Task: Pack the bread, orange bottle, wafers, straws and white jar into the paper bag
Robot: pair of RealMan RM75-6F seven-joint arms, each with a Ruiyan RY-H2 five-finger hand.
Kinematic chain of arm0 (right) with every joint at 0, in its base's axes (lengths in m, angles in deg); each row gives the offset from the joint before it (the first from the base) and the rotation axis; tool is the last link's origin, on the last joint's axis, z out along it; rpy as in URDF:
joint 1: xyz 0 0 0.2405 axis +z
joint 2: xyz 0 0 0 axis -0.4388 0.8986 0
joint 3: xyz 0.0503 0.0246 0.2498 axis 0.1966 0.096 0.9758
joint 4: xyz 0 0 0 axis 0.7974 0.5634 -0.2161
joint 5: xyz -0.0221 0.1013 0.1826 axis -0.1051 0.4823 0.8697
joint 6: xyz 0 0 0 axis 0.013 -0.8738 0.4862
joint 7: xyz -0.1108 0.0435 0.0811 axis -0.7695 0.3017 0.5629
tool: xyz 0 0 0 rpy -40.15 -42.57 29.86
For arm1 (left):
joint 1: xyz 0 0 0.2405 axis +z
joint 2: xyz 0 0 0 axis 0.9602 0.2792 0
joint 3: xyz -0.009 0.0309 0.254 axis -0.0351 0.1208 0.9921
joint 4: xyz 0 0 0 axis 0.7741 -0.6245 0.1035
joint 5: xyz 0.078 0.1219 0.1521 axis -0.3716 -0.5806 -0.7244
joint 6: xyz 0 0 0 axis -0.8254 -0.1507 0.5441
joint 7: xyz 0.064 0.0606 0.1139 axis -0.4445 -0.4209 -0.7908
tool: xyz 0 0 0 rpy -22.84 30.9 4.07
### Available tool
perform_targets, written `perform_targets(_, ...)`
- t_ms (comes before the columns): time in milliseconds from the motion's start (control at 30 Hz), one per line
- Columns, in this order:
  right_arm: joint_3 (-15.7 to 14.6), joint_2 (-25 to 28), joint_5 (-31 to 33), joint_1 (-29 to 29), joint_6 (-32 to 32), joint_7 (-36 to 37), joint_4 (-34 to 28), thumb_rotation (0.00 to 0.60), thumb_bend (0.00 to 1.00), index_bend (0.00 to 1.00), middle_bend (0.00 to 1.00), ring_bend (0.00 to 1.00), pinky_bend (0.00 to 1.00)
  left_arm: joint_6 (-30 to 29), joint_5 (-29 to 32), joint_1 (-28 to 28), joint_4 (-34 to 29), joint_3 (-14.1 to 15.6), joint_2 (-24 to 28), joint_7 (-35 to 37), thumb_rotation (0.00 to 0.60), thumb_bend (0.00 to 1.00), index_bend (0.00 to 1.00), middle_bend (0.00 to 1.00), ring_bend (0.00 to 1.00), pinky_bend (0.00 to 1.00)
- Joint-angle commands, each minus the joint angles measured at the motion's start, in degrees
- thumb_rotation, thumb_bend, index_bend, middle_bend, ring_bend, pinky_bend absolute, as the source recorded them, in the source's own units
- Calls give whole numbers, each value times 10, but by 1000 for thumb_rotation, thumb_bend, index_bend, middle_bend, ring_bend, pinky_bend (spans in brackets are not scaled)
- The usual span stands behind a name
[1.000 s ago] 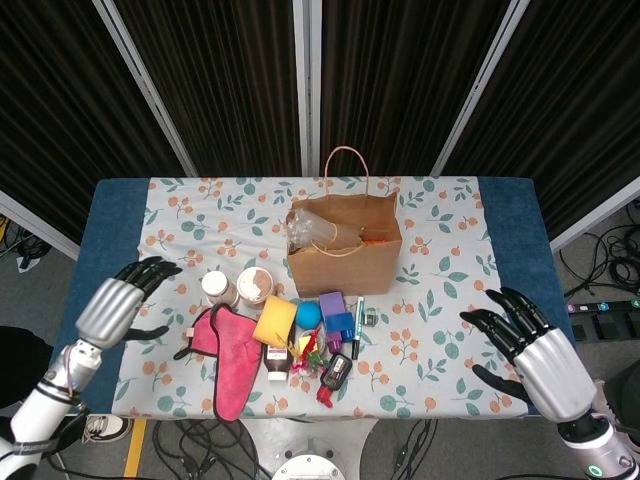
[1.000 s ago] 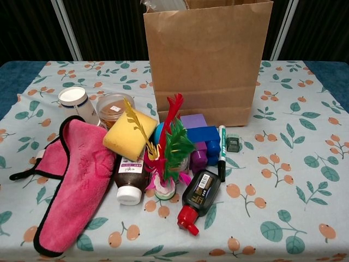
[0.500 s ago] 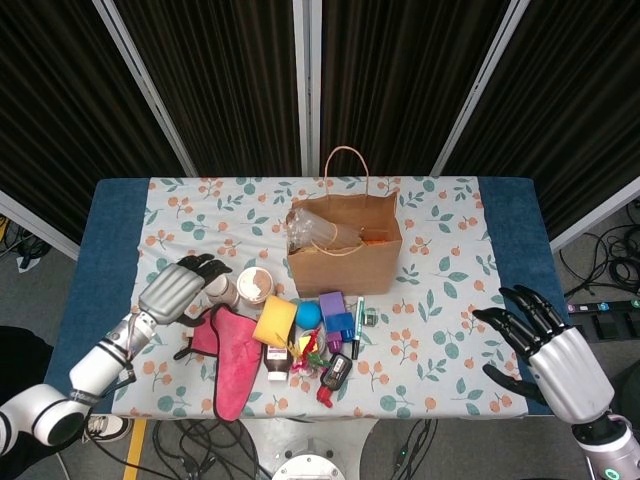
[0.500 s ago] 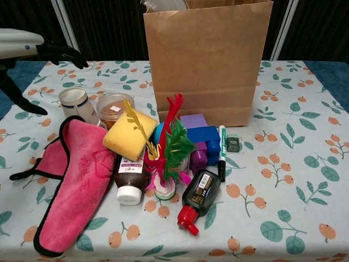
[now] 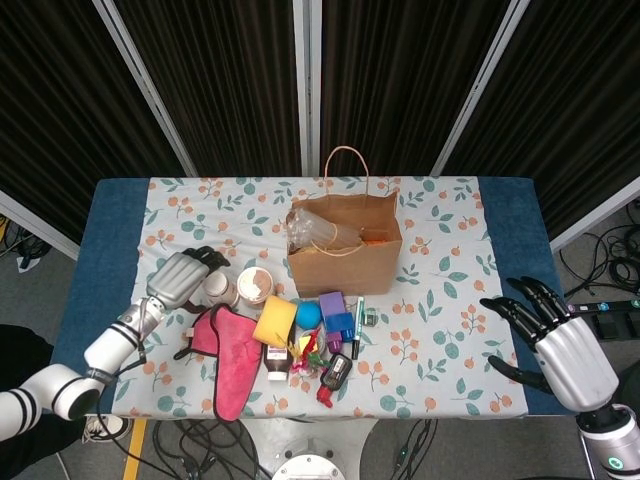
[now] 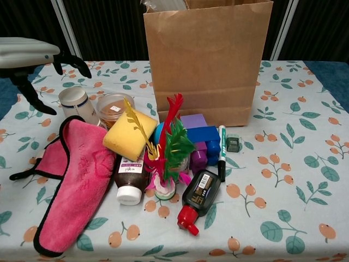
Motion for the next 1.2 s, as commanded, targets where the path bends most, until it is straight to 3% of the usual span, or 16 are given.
perform_targets(33, 2, -2, 7, 2, 5, 1, 3, 600, 0, 203, 319, 130, 146, -2, 2, -1, 17, 3, -10, 12, 600, 160, 300, 322, 198, 310)
perform_targets(233, 3, -4, 15, 4, 12, -2, 5, 600, 0, 203, 319, 130, 147, -3, 7, -10, 44, -3, -25, 33, 600, 176, 326, 332, 211, 323)
perform_targets(600, 6, -4, 28, 6, 19, 0, 8, 600, 0, 203, 319, 130, 147, -6, -5, -16, 69, 10, -41, 42, 600, 215, 368, 380, 276, 402)
perform_targets(1200, 10, -11, 45, 7, 22, 9, 21, 600, 0, 203, 319, 130, 148, -13, -16, -21, 95, 22, -61, 67, 600, 252, 422, 420, 335, 447)
